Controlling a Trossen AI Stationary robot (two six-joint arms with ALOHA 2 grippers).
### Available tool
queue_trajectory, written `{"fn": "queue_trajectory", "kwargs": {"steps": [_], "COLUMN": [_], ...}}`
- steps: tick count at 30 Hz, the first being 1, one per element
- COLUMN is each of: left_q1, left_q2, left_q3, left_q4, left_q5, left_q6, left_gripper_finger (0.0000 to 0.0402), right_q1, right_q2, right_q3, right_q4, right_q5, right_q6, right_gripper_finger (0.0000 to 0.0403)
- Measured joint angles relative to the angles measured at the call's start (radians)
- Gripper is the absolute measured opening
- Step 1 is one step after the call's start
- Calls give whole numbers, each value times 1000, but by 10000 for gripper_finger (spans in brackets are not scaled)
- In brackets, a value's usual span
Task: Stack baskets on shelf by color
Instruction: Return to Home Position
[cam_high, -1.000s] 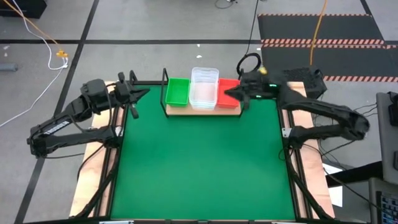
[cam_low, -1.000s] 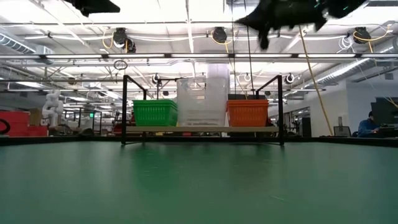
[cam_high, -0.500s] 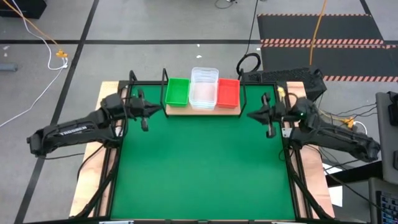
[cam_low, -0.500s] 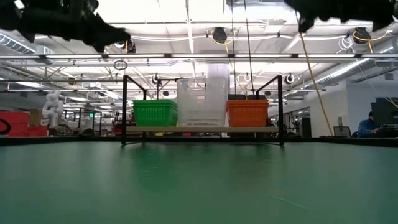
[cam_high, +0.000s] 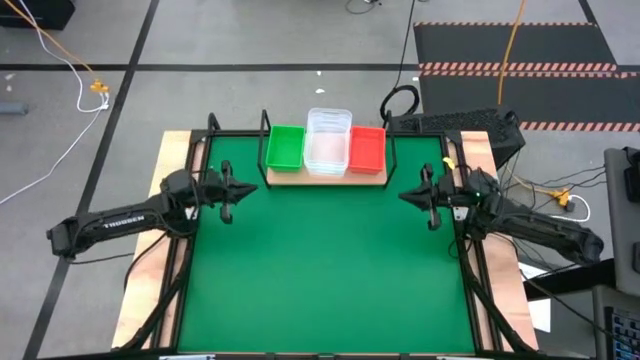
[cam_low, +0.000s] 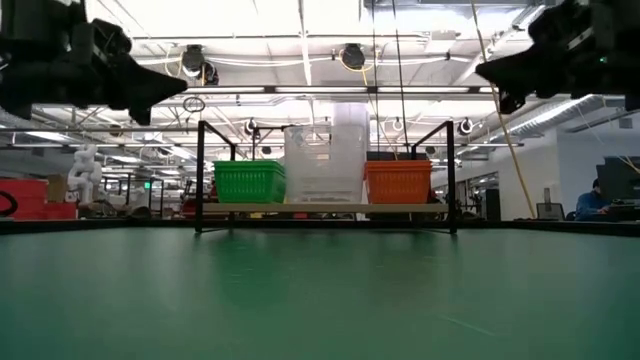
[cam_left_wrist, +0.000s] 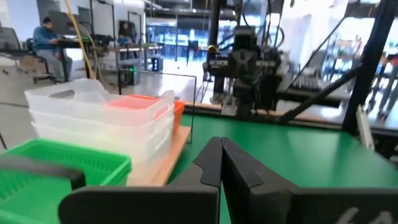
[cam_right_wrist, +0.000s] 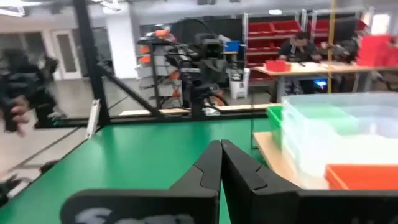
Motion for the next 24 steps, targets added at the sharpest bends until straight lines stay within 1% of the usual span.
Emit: {"fn": "queue_trajectory", "kwargs": {"steps": [3, 5, 6, 8, 9, 10, 12, 13, 15, 17, 18, 20, 22, 24], "left_q1": [-1, -1, -1, -1, -2, -2, -1, -2, -1, 1, 6, 16, 18, 19], "left_q2": [-55, -90, -105, -141, -161, -176, -200, -207, -212, -213, -213, -224, -251, -277], "left_q3": [-65, -67, -63, -68, -69, -68, -69, -69, -69, -68, -68, -68, -69, -69], "left_q4": [42, -2, -12, -42, -84, -133, -240, -261, -231, -185, -188, -240, -284, -302], "left_q5": [1, 18, 55, 183, 239, 268, 259, 234, 198, 185, 183, 193, 230, 226], "left_q6": [-59, -86, -92, -100, -99, -92, -62, -41, 19, 60, 64, 55, 57, 71], "left_gripper_finger": [2, 4, 4, 2, 2, 3, 4, 3, 2, 3, 5, 8, 8, 3], "right_q1": [1, 1, 1, 0, 0, 0, 1, 1, 1, 0, 0, 0, 1, 1], "right_q2": [-25, -45, -58, -76, -84, -90, -105, -112, -124, -137, -147, -163, -186, -226], "right_q3": [-15, -16, -18, -17, -17, -17, -25, -39, -86, -145, -140, -143, -143, -143], "right_q4": [0, 1, -4, -35, -75, -120, -176, -161, -59, 66, 81, 42, 24, 43], "right_q5": [-17, -44, -56, -70, -82, -95, -103, -107, -91, -90, -84, -126, -151, -169], "right_q6": [-13, -13, -13, -11, -11, -22, -55, -61, -53, -3, 6, 10, 27, 40], "right_gripper_finger": [0, 0, 0, 0, 0, 0, 0, 0, 0, 0, 0, 0, 0, 0]}}
